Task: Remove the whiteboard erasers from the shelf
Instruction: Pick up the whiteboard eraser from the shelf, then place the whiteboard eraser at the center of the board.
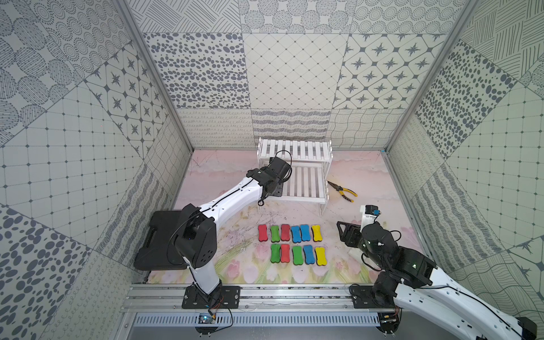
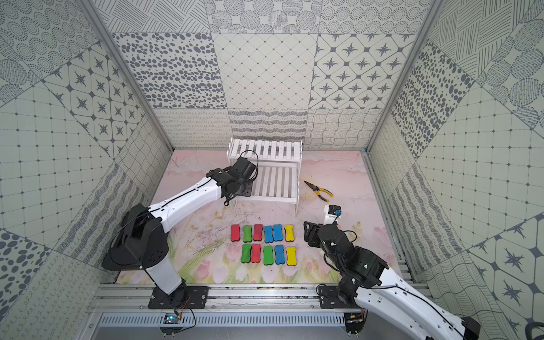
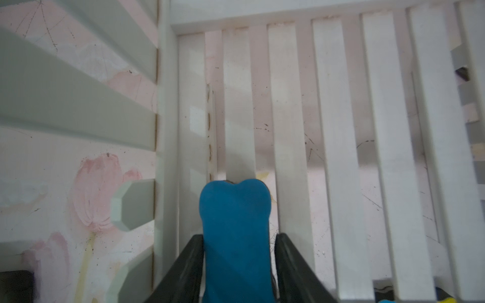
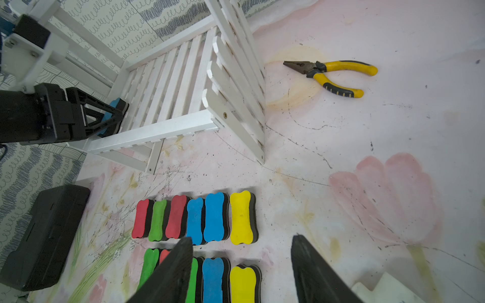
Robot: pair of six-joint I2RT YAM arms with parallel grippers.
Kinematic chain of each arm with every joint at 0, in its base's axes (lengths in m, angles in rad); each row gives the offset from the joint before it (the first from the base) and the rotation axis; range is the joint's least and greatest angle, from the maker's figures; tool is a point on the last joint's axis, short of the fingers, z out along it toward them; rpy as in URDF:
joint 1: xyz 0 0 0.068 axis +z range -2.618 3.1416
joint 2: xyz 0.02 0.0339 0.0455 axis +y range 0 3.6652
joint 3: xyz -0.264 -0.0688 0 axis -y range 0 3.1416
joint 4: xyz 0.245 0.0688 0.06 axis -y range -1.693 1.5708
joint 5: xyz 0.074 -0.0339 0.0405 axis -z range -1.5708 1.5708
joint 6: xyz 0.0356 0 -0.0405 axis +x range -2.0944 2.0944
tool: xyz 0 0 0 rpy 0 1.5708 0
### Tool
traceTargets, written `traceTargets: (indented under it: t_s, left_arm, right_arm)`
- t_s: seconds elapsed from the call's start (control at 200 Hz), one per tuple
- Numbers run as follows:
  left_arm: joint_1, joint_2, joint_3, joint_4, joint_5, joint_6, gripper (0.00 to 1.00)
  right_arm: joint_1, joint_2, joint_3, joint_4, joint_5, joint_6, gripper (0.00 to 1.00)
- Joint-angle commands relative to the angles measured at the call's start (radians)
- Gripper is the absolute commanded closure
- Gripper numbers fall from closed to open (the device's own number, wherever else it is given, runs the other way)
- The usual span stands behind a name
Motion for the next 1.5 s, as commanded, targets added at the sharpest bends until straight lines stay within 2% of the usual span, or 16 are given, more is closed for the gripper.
traceTargets:
  t_s: [0.0, 0.19, 0.375, 0.615, 0.77, 0.88, 0.95, 1.071, 1.496]
  left_arm:
    - [0.009, 0.008, -0.005, -0.02, 0.011, -0.021, 0.61]
    - [-0.004, -0.067, -0.028, -0.012, 0.006, -0.034, 0.66]
    - [-0.1, -0.234, -0.143, -0.012, -0.053, -0.095, 0.66]
    - [-0.273, -0.509, -0.432, -0.078, -0.14, -0.315, 0.67]
    - [-0.425, -0.612, -0.587, -0.146, -0.169, -0.512, 0.68]
    - [-0.482, -0.647, -0.724, -0.103, -0.075, -0.63, 0.69]
    - [-0.487, -0.653, -0.815, -0.048, -0.012, -0.682, 0.69]
    - [-0.487, -0.658, -0.911, 0.007, 0.02, -0.721, 0.7]
    - [-0.485, -0.534, -0.911, 0.143, 0.084, -0.685, 0.7]
  right_arm:
    - [-0.006, -0.008, -0.008, 0.032, -0.002, -0.002, 0.36]
    - [-0.006, -0.008, -0.007, 0.032, -0.002, -0.003, 0.36]
    - [-0.007, -0.012, -0.01, 0.033, -0.008, 0.002, 0.36]
    - [-0.008, -0.021, -0.014, 0.034, -0.02, 0.01, 0.36]
    - [-0.008, -0.02, -0.014, 0.034, -0.028, 0.015, 0.36]
    - [-0.008, -0.02, -0.01, 0.033, -0.028, 0.01, 0.36]
    - [-0.007, -0.018, -0.008, 0.034, -0.029, 0.009, 0.36]
    - [-0.007, -0.018, -0.004, 0.034, -0.034, 0.012, 0.36]
    - [-0.009, -0.011, 0.007, 0.034, -0.022, 0.011, 0.36]
